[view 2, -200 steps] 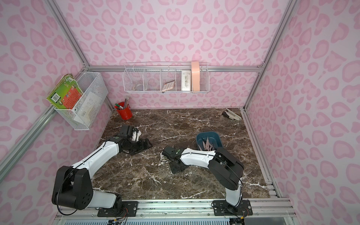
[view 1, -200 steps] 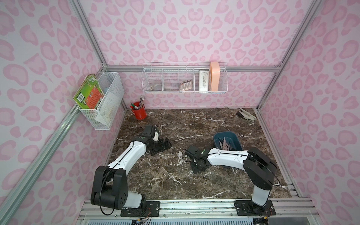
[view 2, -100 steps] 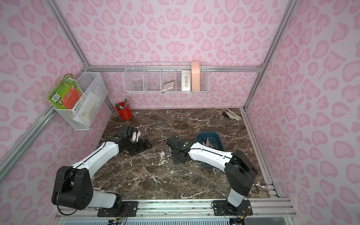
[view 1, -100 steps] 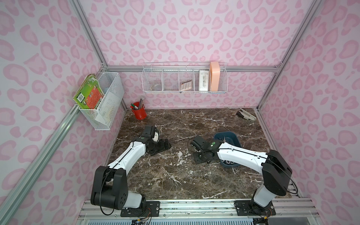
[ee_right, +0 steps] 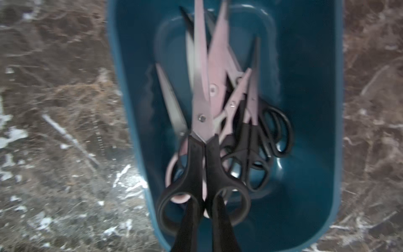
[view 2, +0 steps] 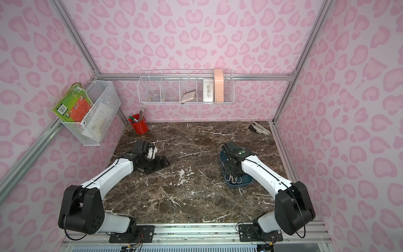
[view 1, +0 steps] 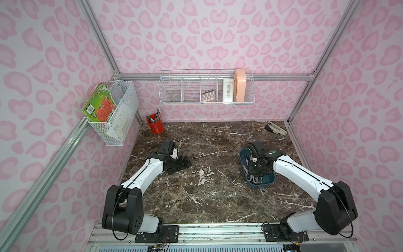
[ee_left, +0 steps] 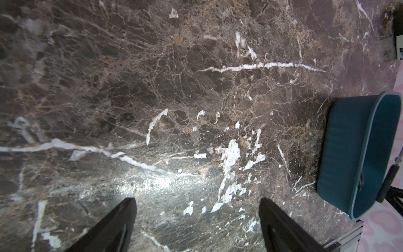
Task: Put the scissors into the storage box
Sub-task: Place the scissors in the storage box.
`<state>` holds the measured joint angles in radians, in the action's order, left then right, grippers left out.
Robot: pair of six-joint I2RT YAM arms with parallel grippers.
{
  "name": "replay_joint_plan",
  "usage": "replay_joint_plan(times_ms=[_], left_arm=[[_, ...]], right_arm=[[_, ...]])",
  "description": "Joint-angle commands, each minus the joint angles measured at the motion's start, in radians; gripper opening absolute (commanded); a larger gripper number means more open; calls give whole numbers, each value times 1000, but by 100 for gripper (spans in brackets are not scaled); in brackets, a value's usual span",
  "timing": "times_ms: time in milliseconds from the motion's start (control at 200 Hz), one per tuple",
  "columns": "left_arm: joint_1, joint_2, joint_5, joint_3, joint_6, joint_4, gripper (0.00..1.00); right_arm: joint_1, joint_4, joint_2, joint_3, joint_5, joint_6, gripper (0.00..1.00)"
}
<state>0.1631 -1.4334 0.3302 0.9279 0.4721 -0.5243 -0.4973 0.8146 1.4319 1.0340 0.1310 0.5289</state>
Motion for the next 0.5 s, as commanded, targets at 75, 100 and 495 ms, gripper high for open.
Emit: replay_joint_plan(times_ms=[75,100,495], left_arm=[[-2,28,-41,-1,-16,-8,93],[-2,35,-57,-3,-21,-8,94],[-13,218,-361,-30,-102,40,96]], right_arm=[[86,-84,15,-36,-68,-66,0],[92,-88,23,-35,-73,-70,0],[103,-129,-17,15,9,-73,11]])
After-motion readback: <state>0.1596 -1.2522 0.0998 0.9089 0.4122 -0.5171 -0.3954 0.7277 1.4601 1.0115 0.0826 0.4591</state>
